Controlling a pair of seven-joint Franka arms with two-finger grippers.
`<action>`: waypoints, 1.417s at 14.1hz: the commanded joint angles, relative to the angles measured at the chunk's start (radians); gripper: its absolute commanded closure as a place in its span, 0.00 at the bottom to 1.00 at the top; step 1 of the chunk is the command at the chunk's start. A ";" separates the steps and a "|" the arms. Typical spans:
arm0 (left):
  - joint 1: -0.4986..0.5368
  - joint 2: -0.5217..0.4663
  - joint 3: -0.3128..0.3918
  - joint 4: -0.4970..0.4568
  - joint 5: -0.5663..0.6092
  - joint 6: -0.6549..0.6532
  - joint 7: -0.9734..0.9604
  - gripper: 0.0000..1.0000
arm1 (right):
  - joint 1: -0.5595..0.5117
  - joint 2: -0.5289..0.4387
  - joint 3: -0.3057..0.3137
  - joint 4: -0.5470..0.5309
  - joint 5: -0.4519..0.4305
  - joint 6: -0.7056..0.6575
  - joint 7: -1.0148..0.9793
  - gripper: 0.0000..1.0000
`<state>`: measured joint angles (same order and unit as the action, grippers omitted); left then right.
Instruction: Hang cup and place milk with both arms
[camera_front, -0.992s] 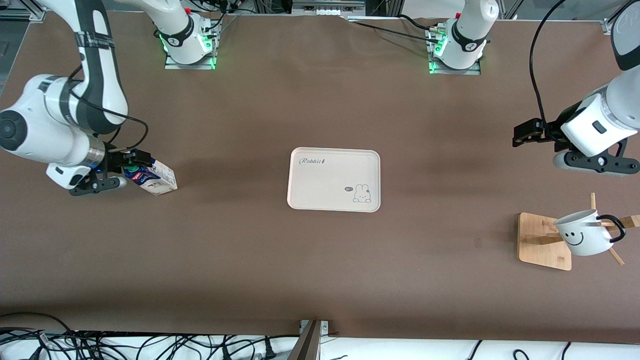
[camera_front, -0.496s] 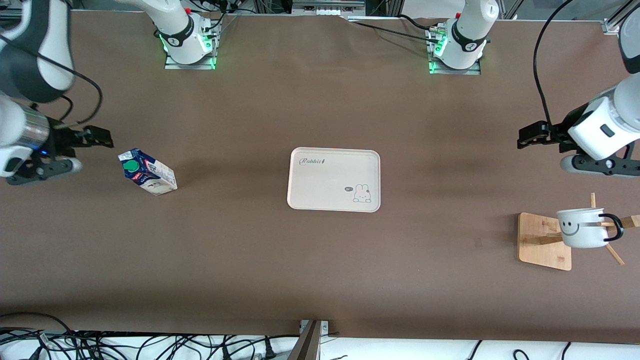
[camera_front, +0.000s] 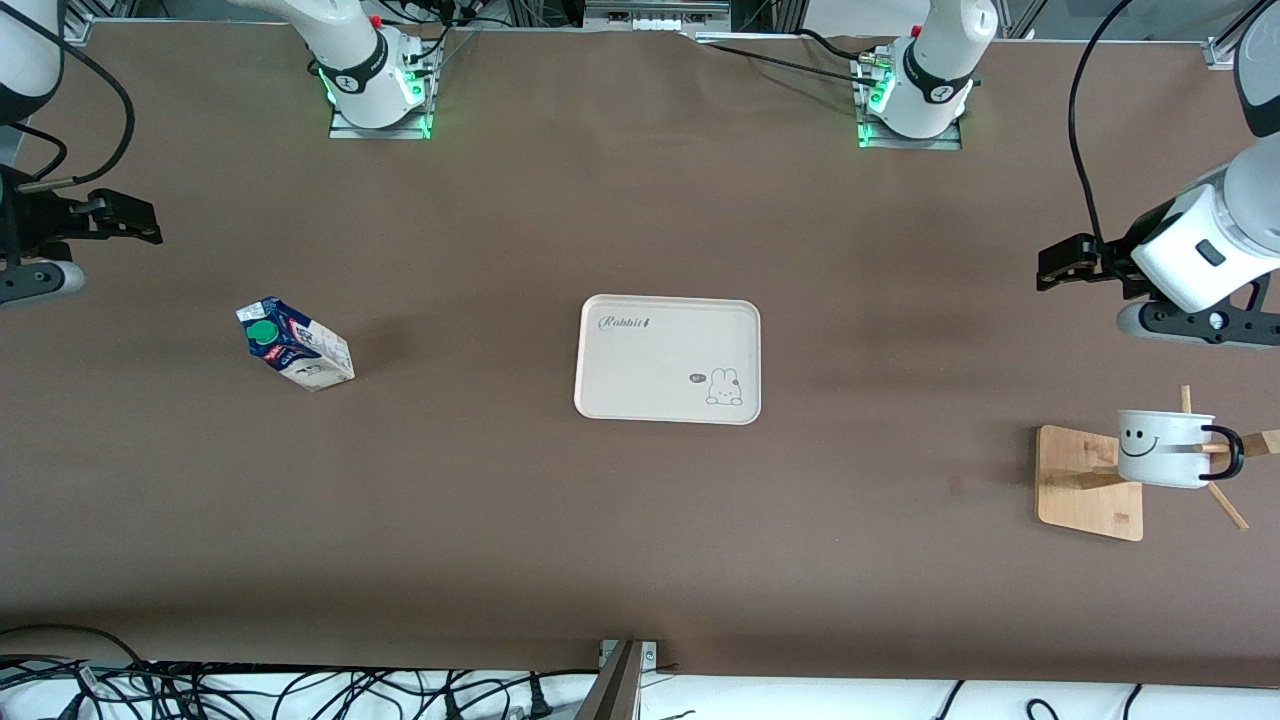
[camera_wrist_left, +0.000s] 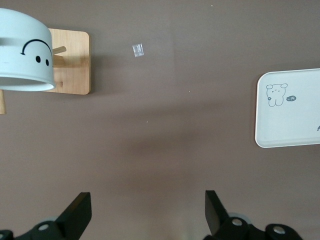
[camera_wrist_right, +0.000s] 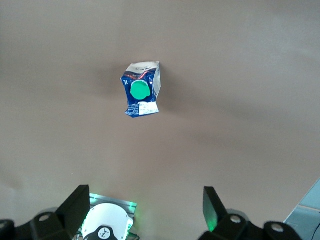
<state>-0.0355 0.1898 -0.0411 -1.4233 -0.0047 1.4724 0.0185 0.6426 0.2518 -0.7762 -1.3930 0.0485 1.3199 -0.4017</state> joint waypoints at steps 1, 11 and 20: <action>-0.003 0.005 -0.005 0.027 0.017 -0.023 -0.011 0.00 | -0.007 0.003 0.021 0.012 -0.006 -0.030 0.000 0.00; -0.001 -0.124 0.000 -0.144 0.012 0.075 -0.015 0.00 | -0.578 -0.285 0.672 -0.331 -0.088 0.255 0.253 0.00; -0.003 -0.176 0.006 -0.166 0.006 0.039 -0.038 0.00 | -0.670 -0.336 0.699 -0.301 -0.078 0.226 0.236 0.00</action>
<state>-0.0342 0.0574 -0.0387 -1.5536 -0.0049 1.5250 -0.0083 -0.0007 -0.0668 -0.1056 -1.6758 -0.0250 1.5456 -0.1677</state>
